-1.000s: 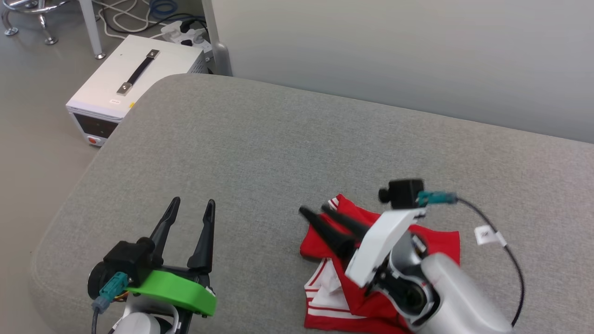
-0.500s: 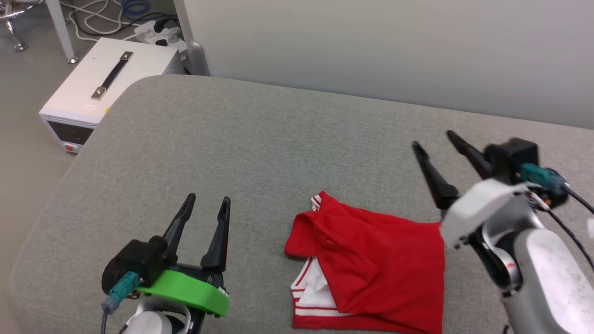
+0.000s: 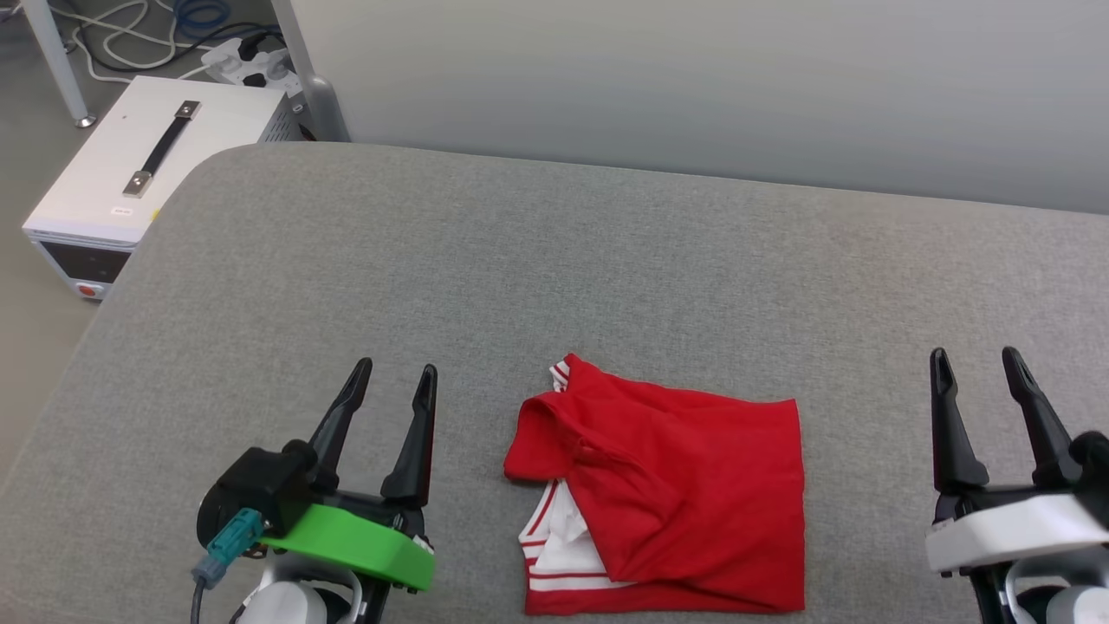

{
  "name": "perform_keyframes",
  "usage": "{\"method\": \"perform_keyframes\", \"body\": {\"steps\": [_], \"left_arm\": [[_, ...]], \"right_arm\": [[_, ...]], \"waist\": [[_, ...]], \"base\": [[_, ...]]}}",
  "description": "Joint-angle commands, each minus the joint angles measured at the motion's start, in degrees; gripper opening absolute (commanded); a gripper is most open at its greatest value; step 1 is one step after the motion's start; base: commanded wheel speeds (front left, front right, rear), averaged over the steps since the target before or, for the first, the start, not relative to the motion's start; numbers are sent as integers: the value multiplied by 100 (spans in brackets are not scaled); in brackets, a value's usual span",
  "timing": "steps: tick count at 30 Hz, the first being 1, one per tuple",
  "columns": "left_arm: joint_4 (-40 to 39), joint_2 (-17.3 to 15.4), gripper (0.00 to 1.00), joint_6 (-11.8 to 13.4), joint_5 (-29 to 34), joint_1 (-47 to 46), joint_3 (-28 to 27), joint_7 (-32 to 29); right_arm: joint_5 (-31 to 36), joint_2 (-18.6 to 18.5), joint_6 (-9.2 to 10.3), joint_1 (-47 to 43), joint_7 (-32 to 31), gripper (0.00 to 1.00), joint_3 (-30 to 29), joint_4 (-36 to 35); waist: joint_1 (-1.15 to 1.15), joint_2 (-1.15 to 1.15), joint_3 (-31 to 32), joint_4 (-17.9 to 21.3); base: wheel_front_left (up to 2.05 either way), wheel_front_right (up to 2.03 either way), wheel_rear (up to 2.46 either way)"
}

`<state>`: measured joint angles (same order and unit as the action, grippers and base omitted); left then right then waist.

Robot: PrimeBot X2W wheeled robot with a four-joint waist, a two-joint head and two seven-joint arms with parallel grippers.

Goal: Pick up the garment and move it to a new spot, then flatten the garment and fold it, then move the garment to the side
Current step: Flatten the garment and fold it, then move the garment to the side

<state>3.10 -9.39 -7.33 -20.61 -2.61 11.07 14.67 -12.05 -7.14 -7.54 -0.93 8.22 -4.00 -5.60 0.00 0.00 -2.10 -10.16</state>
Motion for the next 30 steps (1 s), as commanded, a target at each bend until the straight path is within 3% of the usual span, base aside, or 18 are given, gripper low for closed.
{"method": "perform_keyframes", "body": {"steps": [1, 6, 19, 30], "left_arm": [[-9, -3, 100, -15, -40, 101, 22, 33], [43, -16, 100, -15, 0, 179, 146, 33], [91, -6, 100, -15, 23, 208, 233, 33], [58, -20, 100, -15, 69, 198, 262, 33]], "right_arm": [[35, 69, 5, -108, 130, 100, -39, -37], [88, 307, 5, -363, 382, 100, -25, 97], [117, 410, 5, -384, 536, 100, 32, 476], [86, 421, 5, -322, 216, 100, 94, 490]], "waist": [[0, 0, -6, 46], [0, 0, 9, 127], [0, 0, 41, 93], [0, 0, 3, 46]], "base": [[0, 0, 0], [0, 0, 0], [0, 0, 0], [0, 0, 0]]}}
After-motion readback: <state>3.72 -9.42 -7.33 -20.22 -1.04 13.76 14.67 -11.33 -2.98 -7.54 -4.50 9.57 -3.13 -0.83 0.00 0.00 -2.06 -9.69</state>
